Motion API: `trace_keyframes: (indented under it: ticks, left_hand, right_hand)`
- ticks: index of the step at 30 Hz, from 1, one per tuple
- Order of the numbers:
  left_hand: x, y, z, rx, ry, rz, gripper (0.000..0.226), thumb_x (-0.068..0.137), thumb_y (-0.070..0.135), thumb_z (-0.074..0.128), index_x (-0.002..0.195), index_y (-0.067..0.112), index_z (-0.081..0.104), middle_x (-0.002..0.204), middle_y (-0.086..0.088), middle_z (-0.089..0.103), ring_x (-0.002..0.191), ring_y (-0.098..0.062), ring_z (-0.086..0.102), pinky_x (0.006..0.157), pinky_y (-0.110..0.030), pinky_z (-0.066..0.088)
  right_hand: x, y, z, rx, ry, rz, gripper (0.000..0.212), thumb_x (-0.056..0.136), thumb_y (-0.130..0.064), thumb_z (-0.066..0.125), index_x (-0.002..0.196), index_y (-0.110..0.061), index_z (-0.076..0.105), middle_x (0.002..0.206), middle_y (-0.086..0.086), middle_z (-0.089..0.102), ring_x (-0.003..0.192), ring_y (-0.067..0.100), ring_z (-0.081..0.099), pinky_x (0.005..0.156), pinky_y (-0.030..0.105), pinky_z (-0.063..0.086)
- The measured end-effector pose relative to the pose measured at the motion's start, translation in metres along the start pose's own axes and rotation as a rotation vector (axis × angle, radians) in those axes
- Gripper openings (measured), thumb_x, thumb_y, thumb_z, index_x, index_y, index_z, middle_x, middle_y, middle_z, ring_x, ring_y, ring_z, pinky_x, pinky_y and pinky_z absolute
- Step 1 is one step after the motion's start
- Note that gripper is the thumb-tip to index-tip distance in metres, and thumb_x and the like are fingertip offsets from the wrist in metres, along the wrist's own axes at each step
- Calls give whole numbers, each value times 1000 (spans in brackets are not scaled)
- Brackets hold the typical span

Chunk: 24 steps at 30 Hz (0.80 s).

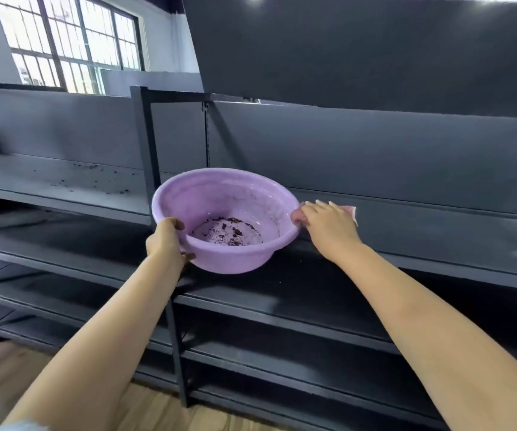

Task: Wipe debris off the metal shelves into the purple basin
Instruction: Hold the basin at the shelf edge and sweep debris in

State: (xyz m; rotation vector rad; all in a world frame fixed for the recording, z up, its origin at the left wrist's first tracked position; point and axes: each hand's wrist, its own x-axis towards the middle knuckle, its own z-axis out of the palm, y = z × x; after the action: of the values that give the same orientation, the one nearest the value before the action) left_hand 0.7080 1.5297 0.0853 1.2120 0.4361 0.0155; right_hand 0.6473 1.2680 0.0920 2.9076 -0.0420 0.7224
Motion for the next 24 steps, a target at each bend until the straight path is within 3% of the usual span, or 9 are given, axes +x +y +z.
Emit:
trace_keyframes:
  ticks: [5,7,11,15,20,24]
  left_hand:
    - [10,-4,56,-31,-42,-20,17,77,8,53,94,10,55,100,-9,51,99,-36,51,75,-43,53]
    - [15,-8,76,-35,-58,-33,10,78,8,53,88,10,56,105,-9,49,99,-35,49,76,-44,52]
    - [27,-19,115,-45,-92,-58,3,80,9,52,77,9,53,88,-6,46,96,-32,45,76,-45,50]
    - [42,-28,152,-26,-98,-81,8,80,11,55,75,8,51,84,-7,45,93,-34,46,80,-47,52]
    - [62,-39,188,-13,-110,-126,16,82,13,55,96,7,53,85,-6,45,91,-34,46,85,-47,51]
    - [74,-41,206,-19,-119,-156,22,85,14,55,106,10,53,111,-12,44,100,-36,44,83,-51,48]
  right_hand:
    - [19,40,12,-5,9,58,30,95,-9,37,117,-21,53,132,-4,53,130,19,40,110,29,22]
    - [29,56,17,6,18,78,30,96,-10,35,116,-22,54,131,-4,54,127,18,43,108,28,24]
    - [49,81,28,9,31,107,32,97,-8,36,123,-19,51,137,-2,50,133,20,39,112,31,21]
    - [64,102,45,-29,6,106,38,98,-9,39,134,-16,43,146,0,42,139,20,32,114,31,17]
    - [82,126,61,-13,8,111,34,97,-8,39,126,-23,48,138,-4,49,134,18,38,110,29,22]
    - [92,140,69,24,2,125,33,99,-14,33,127,-21,49,138,-3,50,133,19,39,109,31,25]
